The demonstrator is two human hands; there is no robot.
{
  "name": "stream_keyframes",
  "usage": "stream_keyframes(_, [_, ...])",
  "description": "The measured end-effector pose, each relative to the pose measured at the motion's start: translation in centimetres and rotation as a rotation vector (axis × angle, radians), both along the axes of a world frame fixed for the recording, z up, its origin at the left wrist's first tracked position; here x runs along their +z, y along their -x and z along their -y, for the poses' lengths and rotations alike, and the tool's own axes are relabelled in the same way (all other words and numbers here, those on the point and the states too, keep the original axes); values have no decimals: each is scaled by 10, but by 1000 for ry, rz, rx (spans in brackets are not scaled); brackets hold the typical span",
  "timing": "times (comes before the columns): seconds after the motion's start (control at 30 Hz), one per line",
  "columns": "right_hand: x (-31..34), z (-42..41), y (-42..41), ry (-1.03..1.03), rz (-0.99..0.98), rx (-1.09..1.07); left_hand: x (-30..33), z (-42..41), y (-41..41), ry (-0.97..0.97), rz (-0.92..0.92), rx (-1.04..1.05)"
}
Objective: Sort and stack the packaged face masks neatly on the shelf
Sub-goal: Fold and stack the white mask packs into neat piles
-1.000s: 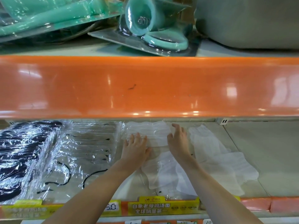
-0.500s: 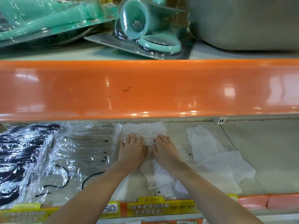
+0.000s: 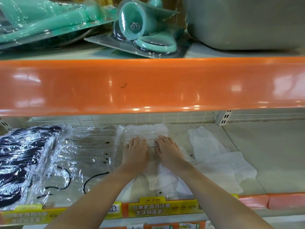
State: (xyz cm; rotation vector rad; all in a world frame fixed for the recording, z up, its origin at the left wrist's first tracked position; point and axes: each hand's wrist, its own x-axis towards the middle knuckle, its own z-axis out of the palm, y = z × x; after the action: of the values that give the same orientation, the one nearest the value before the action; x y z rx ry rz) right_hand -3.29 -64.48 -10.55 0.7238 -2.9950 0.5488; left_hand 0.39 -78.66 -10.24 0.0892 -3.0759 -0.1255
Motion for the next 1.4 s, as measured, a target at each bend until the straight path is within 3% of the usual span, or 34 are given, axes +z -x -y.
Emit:
stream_keyframes(0.27, [0,-36,-27,75,-12,13,-6,-24,-48,-158,-115,-94])
stream_keyframes(0.47, [-2,-51,-60,68,-81,-14,-10,-31,-63,-36,-131,-163])
stream_keyframes(0.53, [1,-50,-67,23,-25,-9,-8,-32,-66,-11,-84,-172])
stream_keyframes(0.8, [-5,-53,-72,27,47,22,-2,-33,-62,-46,-39,-178])
stream_keyframes(0.97, [-9,-53,-76,87,2,-24,2,-36,-61,-43,-117,-188])
stream_keyframes(1.4, [-1,-54,-72,227,72,-139,34,-15,-51,-444,-152,-74])
